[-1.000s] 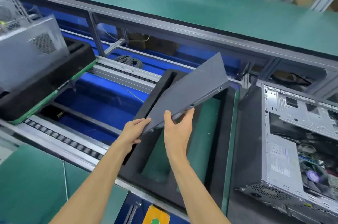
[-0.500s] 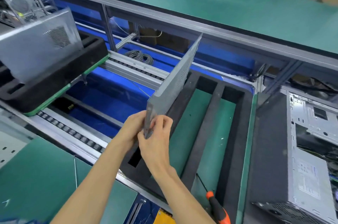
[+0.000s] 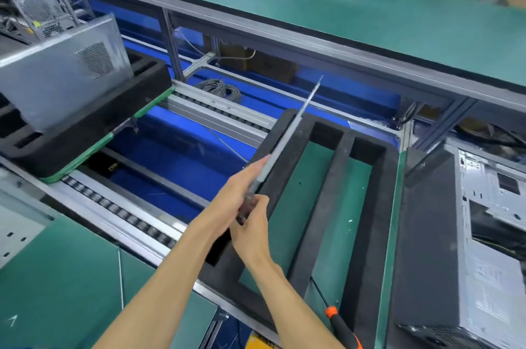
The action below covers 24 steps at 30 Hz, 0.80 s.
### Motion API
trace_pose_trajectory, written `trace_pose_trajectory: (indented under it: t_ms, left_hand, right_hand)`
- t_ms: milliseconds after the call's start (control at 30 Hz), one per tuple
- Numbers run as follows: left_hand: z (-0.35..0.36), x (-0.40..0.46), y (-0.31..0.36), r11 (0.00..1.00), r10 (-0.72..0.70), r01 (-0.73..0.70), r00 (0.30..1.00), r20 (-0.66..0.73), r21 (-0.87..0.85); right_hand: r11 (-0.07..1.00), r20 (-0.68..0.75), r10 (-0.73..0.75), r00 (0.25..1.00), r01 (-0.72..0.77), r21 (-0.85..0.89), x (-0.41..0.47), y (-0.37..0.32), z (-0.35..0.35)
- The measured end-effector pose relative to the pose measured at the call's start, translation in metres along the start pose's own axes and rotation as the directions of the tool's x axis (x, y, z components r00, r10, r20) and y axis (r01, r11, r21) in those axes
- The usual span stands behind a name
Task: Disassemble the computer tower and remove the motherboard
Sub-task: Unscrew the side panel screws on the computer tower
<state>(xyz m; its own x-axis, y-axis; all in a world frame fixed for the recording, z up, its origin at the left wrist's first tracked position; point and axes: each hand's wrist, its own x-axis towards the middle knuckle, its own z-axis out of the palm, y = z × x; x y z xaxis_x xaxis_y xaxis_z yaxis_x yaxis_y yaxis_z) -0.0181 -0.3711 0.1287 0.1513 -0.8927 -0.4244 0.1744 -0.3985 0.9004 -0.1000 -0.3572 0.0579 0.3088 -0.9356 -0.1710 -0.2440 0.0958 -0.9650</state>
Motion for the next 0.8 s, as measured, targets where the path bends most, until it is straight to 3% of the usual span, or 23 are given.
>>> trace_pose_trajectory:
  t_ms: [100,300,433,533,667,800]
  left_hand:
    - [0.018,0.0,0.003,0.973,0.141,-0.153,0.987,0.081,0.175]
    - [0.015,0.004,-0.006,0.986,0.132,-0.132,0.991,0.003,0.1]
    - [0.021,0.009,-0.017,0.999,0.015,-0.026,0.97,-0.244,-0.042]
    - [0.022,0.008,-0.031,0.996,0.07,-0.092,0.84,-0.538,-0.015]
    - [0.043,-0.016,-0.042,0.965,0.143,-0.261,0.595,-0.791,-0.022]
    - [0.083,-0.037,-0.044,0.926,0.173,-0.374,0.554,-0.814,-0.058]
  right_hand:
    - [1.0,0.014,0.0,1.0,0.0,0.004,0.006,0.003,-0.01]
    - [0.998,0.072,0.043,0.996,-0.046,0.04,0.005,0.006,-0.023]
    - [0.999,0.057,0.02,0.998,-0.022,0.038,0.0,0.001,-0.043]
    - [1.0,0.034,-0.012,0.999,0.013,-0.007,-0.012,-0.002,-0.064]
    - [1.0,-0.218,-0.022,0.976,0.024,0.007,-0.03,-0.009,-0.101]
    - [0.992,-0.41,-0.083,0.908,0.114,0.052,-0.049,-0.033,-0.145]
